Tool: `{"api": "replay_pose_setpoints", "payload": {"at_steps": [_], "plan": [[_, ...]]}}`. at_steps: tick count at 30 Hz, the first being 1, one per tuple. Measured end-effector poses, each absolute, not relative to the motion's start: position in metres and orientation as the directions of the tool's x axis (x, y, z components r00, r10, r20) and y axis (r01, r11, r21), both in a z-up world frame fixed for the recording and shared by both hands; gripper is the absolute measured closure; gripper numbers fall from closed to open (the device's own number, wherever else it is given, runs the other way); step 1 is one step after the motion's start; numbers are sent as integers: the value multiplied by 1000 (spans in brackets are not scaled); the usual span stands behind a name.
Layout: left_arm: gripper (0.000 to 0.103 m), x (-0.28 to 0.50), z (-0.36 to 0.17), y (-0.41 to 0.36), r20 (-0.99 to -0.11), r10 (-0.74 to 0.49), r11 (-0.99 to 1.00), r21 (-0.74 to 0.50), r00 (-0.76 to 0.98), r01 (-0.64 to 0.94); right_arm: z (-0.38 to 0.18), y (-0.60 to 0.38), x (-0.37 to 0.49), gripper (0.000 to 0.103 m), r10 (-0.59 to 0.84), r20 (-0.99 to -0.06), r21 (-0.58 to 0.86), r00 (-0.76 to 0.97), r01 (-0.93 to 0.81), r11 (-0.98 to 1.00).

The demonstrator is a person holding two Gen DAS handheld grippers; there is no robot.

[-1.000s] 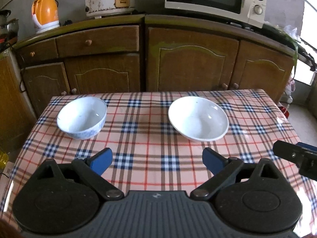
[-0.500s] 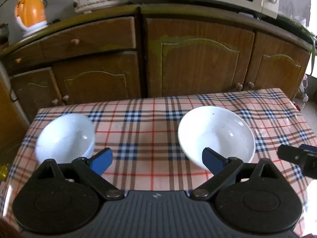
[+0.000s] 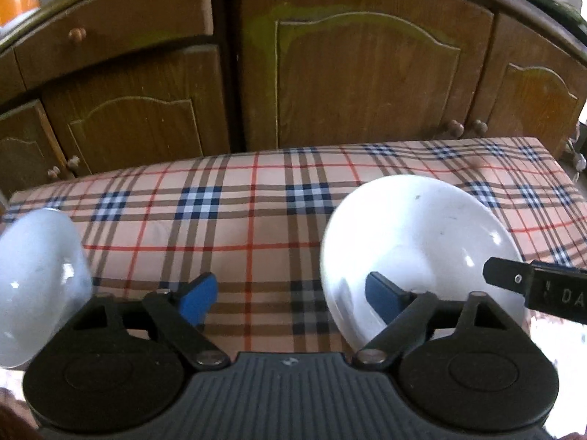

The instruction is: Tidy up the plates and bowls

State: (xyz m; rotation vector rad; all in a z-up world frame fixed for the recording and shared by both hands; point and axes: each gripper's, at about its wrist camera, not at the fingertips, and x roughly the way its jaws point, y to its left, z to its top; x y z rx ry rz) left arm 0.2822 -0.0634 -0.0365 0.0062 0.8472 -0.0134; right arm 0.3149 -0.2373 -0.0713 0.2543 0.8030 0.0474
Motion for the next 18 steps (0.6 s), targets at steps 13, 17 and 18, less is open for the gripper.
{"api": "replay_pose_setpoints", "payload": {"at_steps": [13,17,18], "plan": [[72,287,-45,-69,-722,-174,984,-158,669,85,-83,-219,321,82,229,-673,311,703,-12,950],[73,274,-38,-69,-722,-185,982,-157,666,103,-75,-220,310,83,231,-670,308,705,-19,951],[73,270,-34,-70,-720,-185,982,-158,669,102,-72,-220,305,83,229,-665,305,711,-22,952]]}}
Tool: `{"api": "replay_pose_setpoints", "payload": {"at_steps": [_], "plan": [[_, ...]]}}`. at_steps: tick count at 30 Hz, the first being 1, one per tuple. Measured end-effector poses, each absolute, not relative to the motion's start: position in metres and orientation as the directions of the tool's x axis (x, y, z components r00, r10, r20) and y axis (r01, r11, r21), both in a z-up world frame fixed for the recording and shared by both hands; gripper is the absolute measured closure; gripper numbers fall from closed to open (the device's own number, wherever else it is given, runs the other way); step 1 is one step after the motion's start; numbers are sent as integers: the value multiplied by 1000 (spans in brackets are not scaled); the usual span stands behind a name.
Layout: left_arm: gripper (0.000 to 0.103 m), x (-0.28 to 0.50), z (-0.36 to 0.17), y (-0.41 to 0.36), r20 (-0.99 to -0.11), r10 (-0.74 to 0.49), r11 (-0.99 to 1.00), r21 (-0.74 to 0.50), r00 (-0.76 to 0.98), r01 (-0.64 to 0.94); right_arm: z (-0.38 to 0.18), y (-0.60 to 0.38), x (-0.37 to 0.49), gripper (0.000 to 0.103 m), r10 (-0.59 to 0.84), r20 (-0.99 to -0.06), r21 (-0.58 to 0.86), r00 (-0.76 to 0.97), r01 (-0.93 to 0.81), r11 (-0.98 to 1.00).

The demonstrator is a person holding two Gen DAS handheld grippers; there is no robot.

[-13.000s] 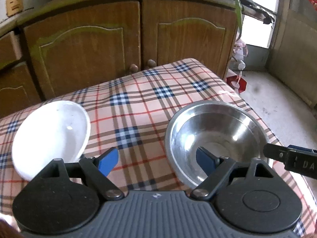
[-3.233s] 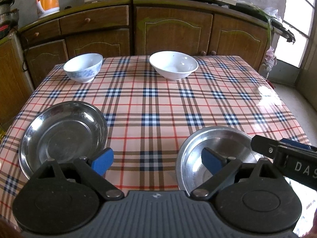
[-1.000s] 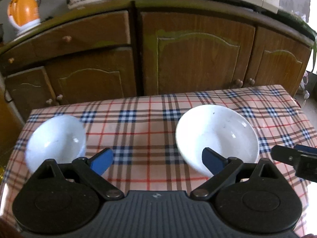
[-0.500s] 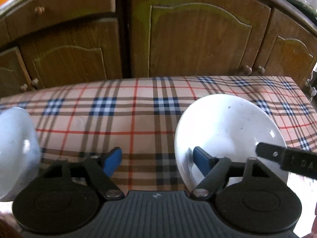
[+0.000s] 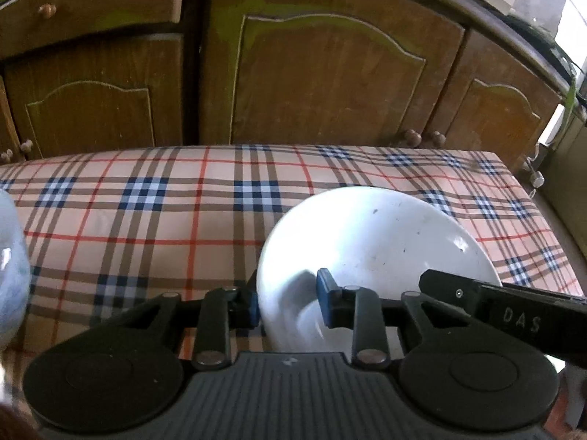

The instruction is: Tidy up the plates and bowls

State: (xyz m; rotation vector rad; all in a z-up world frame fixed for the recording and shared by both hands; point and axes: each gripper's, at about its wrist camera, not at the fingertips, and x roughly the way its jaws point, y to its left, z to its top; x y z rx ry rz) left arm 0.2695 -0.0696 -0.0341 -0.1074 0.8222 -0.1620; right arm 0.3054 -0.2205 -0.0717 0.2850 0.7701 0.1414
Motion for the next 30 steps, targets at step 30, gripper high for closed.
{"api": "replay_pose_setpoints", "payload": {"at_steps": [30], "plan": [[71,170,62,-130,-648,-205,978,-112,734,174,38,-270,172,83,148,-572,283,806,25,959]]}}
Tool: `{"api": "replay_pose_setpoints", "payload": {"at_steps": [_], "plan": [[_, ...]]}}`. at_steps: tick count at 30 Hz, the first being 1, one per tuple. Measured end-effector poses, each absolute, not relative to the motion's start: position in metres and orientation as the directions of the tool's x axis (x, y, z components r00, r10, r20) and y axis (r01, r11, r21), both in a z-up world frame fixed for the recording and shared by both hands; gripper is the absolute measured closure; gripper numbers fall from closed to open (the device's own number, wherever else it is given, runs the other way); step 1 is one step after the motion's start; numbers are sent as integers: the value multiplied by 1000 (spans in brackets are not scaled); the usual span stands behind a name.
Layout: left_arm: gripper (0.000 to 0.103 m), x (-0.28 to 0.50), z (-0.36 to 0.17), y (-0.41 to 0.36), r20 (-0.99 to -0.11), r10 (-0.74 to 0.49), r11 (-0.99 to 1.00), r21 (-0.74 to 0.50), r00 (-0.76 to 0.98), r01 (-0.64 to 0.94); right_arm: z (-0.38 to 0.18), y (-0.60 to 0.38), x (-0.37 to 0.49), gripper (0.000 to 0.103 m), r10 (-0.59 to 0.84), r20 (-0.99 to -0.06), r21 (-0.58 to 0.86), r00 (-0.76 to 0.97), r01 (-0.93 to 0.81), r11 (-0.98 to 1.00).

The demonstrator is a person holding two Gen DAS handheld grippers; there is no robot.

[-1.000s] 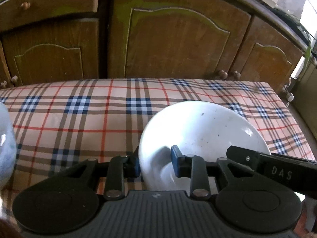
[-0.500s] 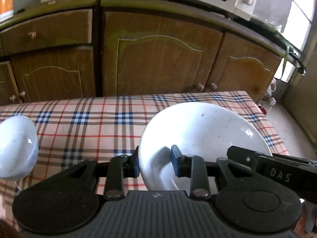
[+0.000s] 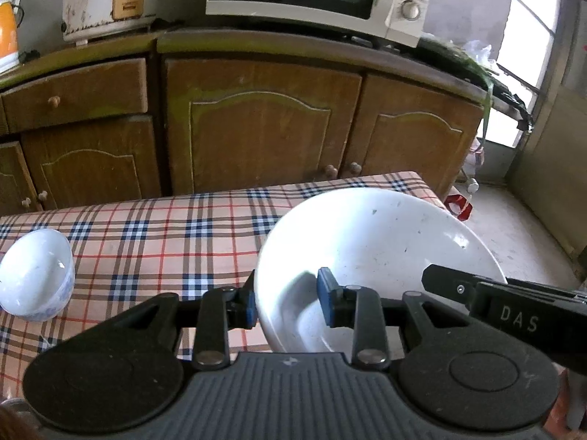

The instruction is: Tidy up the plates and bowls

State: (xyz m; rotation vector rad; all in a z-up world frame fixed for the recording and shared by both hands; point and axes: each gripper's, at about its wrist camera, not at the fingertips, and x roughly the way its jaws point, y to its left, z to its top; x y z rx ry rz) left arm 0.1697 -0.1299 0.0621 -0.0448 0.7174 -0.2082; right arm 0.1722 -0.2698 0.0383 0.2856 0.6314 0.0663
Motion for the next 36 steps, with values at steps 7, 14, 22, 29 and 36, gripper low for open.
{"api": "replay_pose_setpoints", "payload": {"at_steps": [7,14,22,29,36], "plan": [[71,151,72,-141,-633,-214,976,-104,744,192,52,-280,147,83,129,-556,288,821,45,957],[71,136,79,-150,-623,-226,972,-97,749,212,62,-288,126,83,110,-543,283,833,58,957],[71,120,86,-160,-612,-241,968,-99,754,229,72,-293,105,83,87,-522,267,848,66,962],[71,109,90,-166,-605,-248,966,-97,757,238,73,-301,93,83,86,-524,283,848,78,956],[71,101,90,-171,-605,-246,966,-83,758,246,75,-305,80,83,80,-512,289,855,84,954]]}}
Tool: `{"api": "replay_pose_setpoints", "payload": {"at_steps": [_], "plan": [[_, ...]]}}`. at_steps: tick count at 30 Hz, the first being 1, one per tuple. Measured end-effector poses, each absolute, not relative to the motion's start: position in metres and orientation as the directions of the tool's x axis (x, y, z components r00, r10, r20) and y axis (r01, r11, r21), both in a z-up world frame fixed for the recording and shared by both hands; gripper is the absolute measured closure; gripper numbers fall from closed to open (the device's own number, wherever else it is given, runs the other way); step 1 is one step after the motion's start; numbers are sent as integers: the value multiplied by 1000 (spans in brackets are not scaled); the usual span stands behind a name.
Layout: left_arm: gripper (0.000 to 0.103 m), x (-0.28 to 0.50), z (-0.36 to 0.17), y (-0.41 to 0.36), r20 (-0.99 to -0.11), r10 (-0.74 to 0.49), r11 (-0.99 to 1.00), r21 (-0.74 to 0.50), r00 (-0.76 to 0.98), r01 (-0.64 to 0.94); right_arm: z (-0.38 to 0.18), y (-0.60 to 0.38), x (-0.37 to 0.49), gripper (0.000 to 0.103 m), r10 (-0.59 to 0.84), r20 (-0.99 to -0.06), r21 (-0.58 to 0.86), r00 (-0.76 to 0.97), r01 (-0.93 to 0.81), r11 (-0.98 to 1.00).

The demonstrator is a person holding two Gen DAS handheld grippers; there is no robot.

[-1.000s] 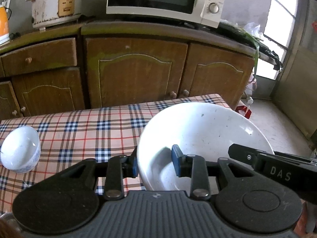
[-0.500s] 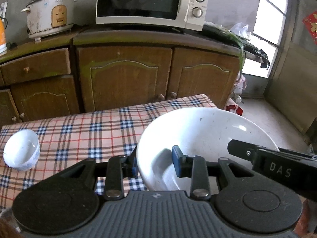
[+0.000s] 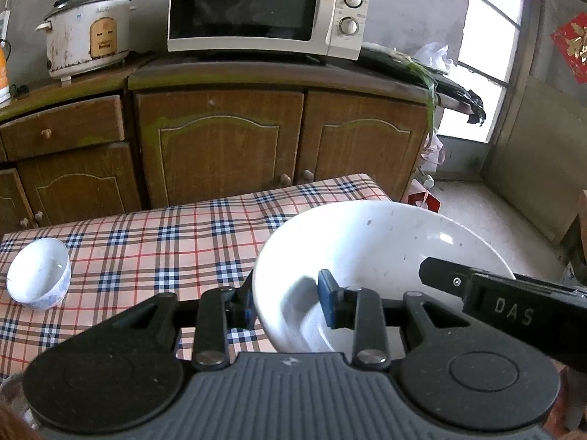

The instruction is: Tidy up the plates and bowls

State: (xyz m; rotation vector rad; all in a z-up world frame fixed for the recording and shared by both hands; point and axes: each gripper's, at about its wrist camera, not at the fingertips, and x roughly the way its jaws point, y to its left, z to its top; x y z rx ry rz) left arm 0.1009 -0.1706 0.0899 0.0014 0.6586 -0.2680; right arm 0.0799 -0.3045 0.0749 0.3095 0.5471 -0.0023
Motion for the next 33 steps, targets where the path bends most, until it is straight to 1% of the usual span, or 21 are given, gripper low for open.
{"api": "replay_pose_setpoints", "payload": {"at_steps": [33], "plan": [[71,70,104,-181,-578,-261,960,-71,773,271,88,-315,38,83,54,-482,292,874,102,951]]}}
